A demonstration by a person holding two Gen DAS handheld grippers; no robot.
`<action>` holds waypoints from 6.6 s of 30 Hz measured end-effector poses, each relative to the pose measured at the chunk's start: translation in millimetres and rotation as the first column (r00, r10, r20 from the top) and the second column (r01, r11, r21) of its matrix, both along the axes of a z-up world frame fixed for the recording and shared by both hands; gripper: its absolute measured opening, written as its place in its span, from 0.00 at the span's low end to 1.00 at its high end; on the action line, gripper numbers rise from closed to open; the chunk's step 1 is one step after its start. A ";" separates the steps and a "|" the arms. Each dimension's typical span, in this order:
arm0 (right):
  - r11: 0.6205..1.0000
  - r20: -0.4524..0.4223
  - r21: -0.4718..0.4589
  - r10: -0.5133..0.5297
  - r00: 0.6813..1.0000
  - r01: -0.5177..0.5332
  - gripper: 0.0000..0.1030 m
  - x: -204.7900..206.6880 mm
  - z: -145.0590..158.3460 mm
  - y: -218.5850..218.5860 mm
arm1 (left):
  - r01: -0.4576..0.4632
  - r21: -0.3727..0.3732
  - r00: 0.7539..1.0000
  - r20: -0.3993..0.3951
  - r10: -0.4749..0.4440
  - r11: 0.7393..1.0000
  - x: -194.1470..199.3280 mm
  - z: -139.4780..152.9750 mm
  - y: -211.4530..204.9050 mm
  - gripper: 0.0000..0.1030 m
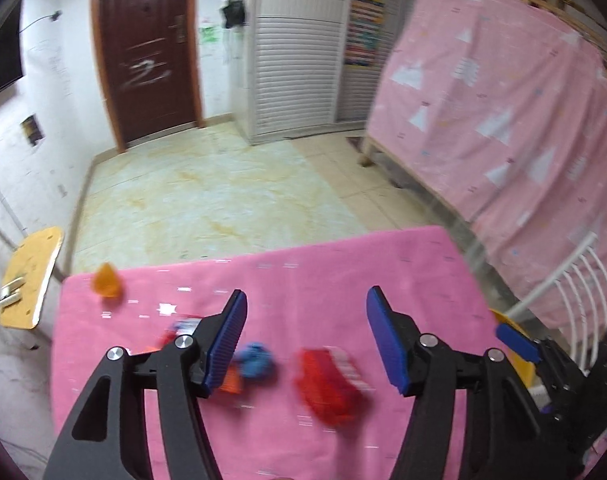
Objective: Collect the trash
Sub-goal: 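Return both open tools over the table items, then grasp the orange cup with the left tool while the right tool grasps the red knit hat, then carry both items to the yellow bin and open both tools inside, then return both open tools over the remaining table items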
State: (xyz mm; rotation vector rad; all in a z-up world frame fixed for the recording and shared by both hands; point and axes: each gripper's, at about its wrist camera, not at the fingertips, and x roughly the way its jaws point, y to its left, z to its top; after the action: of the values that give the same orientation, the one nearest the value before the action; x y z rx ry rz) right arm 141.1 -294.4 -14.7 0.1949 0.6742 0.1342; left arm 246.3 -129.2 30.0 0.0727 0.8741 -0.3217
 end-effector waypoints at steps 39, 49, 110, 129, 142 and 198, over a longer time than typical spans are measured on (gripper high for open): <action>0.978 -0.158 -0.040 0.198 0.967 -0.207 0.78 71.7 -33.0 91.6 | -0.226 0.129 0.958 -0.149 0.244 0.966 157.4 -101.8 164.1 0.49; 0.975 -0.176 -0.053 0.202 0.964 -0.214 0.78 70.7 -36.3 101.0 | -0.225 0.124 0.951 -0.190 0.246 0.966 149.4 -107.3 167.4 0.26; 0.994 0.005 0.053 -0.100 0.995 0.100 0.33 -40.1 9.5 -65.3 | 0.055 0.098 0.998 0.019 -0.057 0.994 -31.2 10.4 -40.5 0.26; 0.947 -0.004 0.079 -0.313 0.950 0.312 0.33 -93.7 -15.8 -175.7 | 0.316 -0.028 0.946 -0.072 -0.317 0.948 -95.3 -18.2 -189.5 0.26; 0.920 -0.064 0.111 -0.371 0.927 0.376 0.56 -98.3 -46.6 -208.6 | 0.407 -0.063 0.898 -0.157 -0.412 0.911 -116.3 -46.2 -261.3 0.26; 0.996 -0.023 0.013 -0.087 0.996 0.088 0.70 -15.4 0.9 -54.3 | 0.103 0.019 0.994 -0.029 -0.102 0.995 -39.7 -12.2 -57.3 0.53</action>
State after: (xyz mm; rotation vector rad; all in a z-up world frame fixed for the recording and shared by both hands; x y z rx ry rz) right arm 125.7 -348.7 -13.8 0.2391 0.6865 0.0528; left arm 206.6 -186.6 17.9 0.1324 0.9030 -0.4106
